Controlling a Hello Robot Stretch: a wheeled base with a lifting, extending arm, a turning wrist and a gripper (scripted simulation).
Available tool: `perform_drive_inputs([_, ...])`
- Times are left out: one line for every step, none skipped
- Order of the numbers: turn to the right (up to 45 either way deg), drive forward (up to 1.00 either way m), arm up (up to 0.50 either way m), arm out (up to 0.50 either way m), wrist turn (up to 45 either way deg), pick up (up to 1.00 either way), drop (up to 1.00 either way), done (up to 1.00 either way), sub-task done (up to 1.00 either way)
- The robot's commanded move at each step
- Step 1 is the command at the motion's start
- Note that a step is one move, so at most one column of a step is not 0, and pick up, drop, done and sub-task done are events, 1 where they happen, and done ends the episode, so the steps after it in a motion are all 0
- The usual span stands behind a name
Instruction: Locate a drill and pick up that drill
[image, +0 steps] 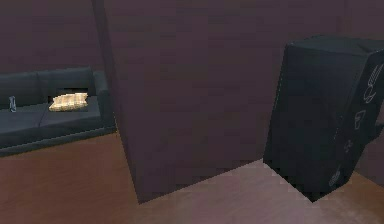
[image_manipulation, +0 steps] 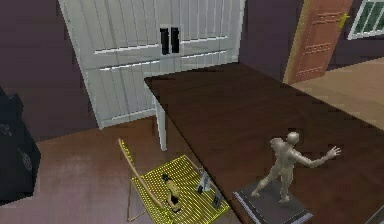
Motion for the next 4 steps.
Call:
perform_drive_inputs([0.0, 0.0, 0.0, 0.34, 0.0, 0.0, 0.0, 0.0, 0.0])
perform_drive_inputs([0.0, 0.0, 0.0, 0.0, 45.0, 0.0, 0.0, 0.0, 0.0])
perform_drive_inputs([0.0, 0.0, 0.0, 0.0, 45.0, 0.0, 0.0, 0.0, 0.0])
perform_drive_inputs([0.0, 0.0, 0.0, 0.0, 45.0, 0.0, 0.0, 0.0, 0.0])
